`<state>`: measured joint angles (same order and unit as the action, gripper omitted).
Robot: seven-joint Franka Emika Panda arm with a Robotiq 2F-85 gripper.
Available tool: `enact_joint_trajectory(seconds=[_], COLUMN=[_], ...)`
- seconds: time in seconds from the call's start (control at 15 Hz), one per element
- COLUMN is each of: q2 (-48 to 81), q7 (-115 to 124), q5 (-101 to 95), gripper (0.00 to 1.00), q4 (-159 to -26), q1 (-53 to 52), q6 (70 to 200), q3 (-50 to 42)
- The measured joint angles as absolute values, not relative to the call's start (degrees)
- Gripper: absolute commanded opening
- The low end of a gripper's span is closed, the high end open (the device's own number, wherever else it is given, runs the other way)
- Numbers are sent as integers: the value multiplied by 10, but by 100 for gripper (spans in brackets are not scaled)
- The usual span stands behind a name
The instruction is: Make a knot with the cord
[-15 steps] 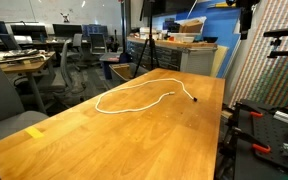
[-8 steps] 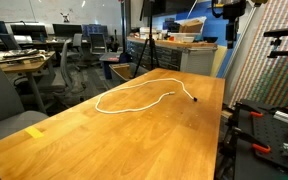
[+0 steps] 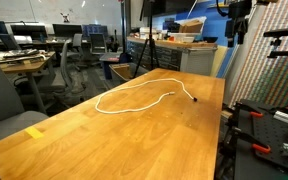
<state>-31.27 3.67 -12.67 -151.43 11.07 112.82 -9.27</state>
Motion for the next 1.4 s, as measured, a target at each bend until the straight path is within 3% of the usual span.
enact_joint_trajectory(seconds=[0.8, 1.4], q2=[-322, -268], q7=[49, 185], q5=[-116, 36], gripper=[100, 100], q4=[-1522, -1545], q1=[122, 107], q6=[1142, 1407], q3=[-95, -48])
